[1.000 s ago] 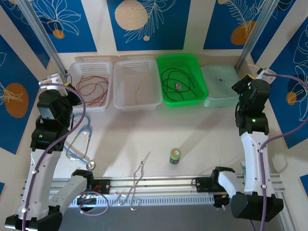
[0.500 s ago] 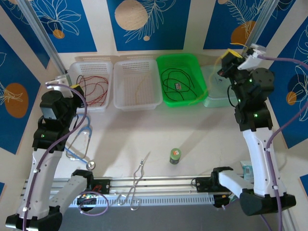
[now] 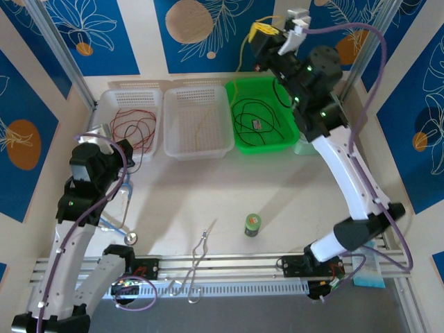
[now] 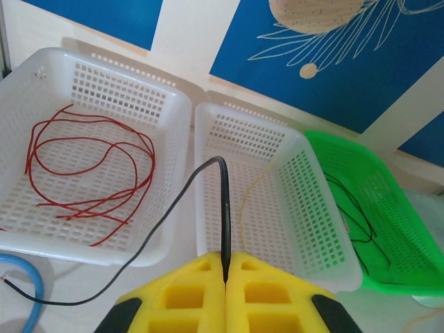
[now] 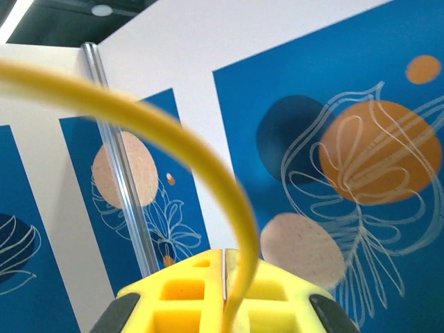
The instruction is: Untangle the cables
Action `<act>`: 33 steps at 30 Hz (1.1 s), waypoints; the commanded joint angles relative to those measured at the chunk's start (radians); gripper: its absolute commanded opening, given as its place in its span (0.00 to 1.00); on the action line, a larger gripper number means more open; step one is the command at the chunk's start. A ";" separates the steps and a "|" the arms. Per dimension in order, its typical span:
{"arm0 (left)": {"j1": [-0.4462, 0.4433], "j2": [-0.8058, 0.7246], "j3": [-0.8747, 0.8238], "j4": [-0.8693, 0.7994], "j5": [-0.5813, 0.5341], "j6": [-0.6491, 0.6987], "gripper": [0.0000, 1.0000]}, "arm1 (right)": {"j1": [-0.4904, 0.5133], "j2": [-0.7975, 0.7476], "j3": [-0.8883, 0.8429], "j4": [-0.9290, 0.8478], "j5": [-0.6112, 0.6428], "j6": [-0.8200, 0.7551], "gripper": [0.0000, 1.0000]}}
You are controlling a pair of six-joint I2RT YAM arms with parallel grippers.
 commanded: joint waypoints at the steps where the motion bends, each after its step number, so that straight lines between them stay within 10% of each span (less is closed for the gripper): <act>1: 0.011 -0.032 -0.016 0.005 0.014 -0.028 0.00 | 0.023 0.096 0.109 0.047 0.009 -0.030 0.00; 12: 0.011 -0.060 -0.064 -0.013 0.061 -0.062 0.00 | 0.077 0.500 0.499 -0.087 0.038 -0.072 0.00; 18: 0.011 -0.073 -0.083 -0.013 0.064 -0.072 0.00 | 0.088 0.829 0.837 -0.590 0.142 -0.136 0.00; 33: 0.011 -0.074 -0.106 -0.013 0.093 -0.091 0.00 | 0.162 1.070 0.650 -0.931 0.117 -0.189 0.00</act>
